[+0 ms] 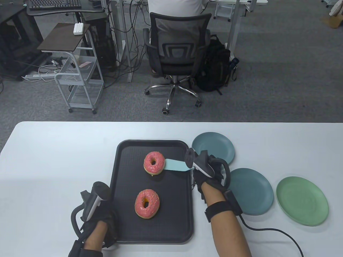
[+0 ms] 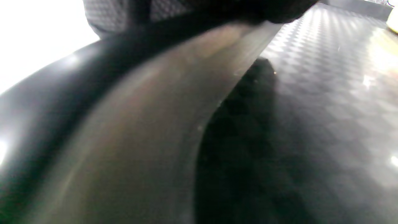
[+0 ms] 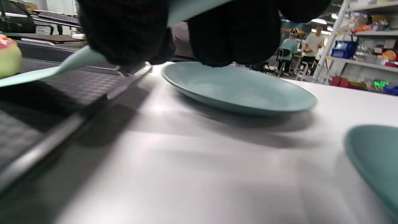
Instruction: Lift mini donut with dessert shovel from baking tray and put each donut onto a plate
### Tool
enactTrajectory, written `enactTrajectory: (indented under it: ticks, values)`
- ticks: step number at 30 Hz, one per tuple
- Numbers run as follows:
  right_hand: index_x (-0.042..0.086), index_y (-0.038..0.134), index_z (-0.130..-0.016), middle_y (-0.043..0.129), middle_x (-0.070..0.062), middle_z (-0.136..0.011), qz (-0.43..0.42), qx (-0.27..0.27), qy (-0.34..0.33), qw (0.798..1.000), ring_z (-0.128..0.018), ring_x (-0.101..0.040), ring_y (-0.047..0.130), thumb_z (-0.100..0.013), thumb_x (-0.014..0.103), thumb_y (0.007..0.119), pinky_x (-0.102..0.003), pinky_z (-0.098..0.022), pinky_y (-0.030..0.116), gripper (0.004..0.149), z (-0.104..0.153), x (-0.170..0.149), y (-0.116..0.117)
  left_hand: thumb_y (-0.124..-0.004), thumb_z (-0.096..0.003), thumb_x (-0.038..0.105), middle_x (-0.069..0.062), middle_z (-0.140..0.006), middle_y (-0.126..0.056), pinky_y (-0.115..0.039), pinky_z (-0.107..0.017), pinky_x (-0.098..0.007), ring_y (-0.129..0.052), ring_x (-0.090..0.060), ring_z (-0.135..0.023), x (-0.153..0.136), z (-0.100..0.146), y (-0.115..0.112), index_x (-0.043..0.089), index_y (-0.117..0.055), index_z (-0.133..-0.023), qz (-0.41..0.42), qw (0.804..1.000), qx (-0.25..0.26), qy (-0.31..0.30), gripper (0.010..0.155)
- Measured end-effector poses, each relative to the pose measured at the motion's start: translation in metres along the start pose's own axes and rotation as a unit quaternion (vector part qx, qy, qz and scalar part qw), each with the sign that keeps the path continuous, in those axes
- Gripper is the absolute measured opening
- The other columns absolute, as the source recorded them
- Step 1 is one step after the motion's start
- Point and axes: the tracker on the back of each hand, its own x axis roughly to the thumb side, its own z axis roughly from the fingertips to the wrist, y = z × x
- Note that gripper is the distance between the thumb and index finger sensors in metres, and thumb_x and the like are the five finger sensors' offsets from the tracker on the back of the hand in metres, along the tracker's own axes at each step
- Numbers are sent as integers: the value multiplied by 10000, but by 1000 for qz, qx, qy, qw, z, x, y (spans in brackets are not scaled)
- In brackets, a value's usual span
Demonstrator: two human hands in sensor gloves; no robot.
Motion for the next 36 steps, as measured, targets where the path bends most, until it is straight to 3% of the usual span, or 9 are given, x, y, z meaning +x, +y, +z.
enactTrajectory:
  ticks: [11, 21, 36]
  values:
    - [302, 758, -940, 836, -161, -869, -13, -4, -50, 999, -706, -383, 821, -403, 371, 868, -584, -666, 569, 552, -10, 68, -1, -737, -470, 419, -8, -816, -795, -825, -499, -415, -942, -172, -554, 1, 0, -1, 261, -570, -977, -3, 1000, -2, 0, 557]
    - [301, 762, -937, 840, -161, -861, -64, 24, -69, 995, -697, -379, 825, -403, 376, 871, -582, -654, 576, 550, -18, 88, 7, -732, -470, 412, -6, -818, -792, -824, -506, -411, -941, -168, -557, 2, 1, -1, 260, -562, -977, -9, 1000, -2, 1, 556]
    - [286, 778, -921, 901, -149, -785, -91, 8, -86, 992, -603, -350, 897, -396, 414, 868, -550, -563, 699, 548, -6, 120, 18, -724, -476, 411, -11, -825, -780, -817, -514, -414, -932, -169, -564, 4, 1, -3, 247, -548, -984, -16, 1000, -4, 2, 562]
